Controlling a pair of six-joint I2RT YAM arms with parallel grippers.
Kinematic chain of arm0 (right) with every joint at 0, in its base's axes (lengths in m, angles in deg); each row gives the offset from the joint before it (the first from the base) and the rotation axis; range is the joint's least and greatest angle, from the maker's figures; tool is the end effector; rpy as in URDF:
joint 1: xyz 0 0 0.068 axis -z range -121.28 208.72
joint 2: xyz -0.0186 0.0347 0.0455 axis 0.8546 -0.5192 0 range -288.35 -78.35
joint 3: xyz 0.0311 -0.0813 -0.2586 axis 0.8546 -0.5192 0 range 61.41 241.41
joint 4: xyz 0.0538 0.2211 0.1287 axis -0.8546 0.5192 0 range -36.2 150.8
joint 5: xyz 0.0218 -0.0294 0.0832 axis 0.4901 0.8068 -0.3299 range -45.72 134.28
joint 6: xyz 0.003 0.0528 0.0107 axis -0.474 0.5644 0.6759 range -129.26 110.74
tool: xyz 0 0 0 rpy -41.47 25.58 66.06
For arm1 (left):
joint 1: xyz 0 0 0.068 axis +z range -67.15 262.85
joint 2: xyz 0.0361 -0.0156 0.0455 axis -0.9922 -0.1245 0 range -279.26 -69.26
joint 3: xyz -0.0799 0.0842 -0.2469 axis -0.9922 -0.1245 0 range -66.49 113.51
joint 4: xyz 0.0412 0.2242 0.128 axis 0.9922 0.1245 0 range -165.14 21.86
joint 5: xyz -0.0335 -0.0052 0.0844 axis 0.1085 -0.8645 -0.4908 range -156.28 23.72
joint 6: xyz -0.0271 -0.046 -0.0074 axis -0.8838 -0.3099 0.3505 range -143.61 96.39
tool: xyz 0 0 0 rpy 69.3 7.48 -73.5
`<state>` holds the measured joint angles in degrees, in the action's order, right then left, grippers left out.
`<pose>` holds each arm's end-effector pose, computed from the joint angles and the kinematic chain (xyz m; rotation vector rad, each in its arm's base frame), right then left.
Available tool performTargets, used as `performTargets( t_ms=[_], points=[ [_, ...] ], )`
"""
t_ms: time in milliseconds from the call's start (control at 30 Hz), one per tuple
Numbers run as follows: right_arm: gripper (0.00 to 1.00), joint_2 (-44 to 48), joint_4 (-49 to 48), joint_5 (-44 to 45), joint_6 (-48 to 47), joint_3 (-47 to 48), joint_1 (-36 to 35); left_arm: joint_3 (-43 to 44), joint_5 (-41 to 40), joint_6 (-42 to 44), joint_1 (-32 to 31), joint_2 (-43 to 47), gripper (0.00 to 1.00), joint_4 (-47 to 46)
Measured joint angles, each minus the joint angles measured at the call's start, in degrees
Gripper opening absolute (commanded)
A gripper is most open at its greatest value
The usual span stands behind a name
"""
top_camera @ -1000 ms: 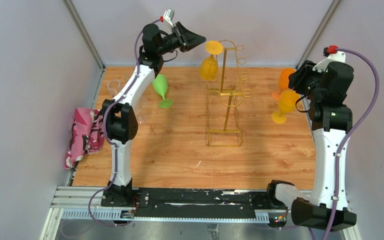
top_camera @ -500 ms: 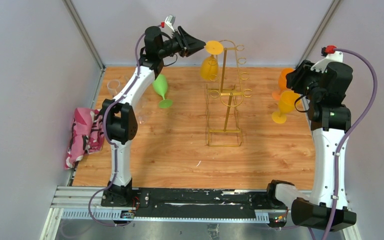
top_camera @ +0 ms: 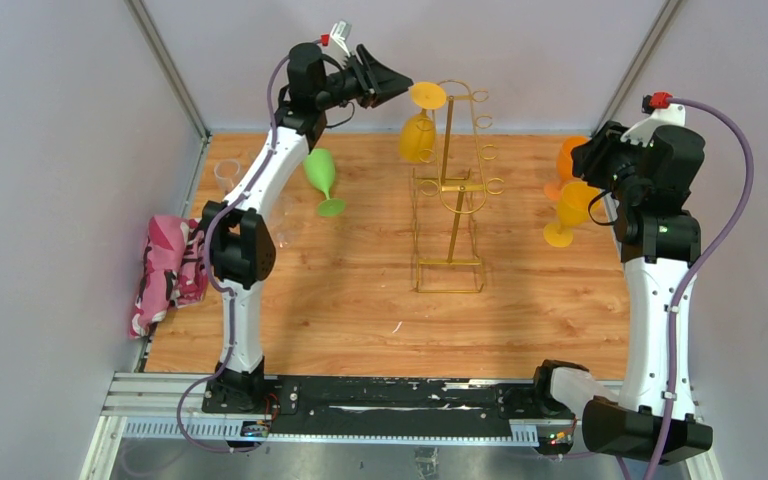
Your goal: Take the wine glass off the wine glass rack
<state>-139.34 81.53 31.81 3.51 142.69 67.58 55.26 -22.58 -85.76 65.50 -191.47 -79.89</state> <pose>0.2075 -0.0245 0.4714 0.1586 1.6959 0.2359 0.4753 -0.1743 0.4024 0.0300 1.7715 -1.6223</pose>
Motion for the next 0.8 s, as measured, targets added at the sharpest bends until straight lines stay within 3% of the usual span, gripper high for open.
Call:
performTargets(
  t_ms=[200, 600, 800],
  points=[
    [0.43, 0.1, -0.3, 0.0, 0.1, -0.2, 0.0, 0.7, 0.0, 0.4, -0.5, 0.0, 0.45, 0.9],
    [0.43, 0.1, -1.2, -0.9, 0.7, -1.0, 0.0, 2.4, -5.6, 11.5, -0.8, 0.0, 0.45, 16.7],
    [0.43, 0.1, -1.4, -1.4, 1.0, -1.0, 0.0, 2.4, -6.1, 12.7, -0.8, 0.0, 0.45, 18.4]
  ],
)
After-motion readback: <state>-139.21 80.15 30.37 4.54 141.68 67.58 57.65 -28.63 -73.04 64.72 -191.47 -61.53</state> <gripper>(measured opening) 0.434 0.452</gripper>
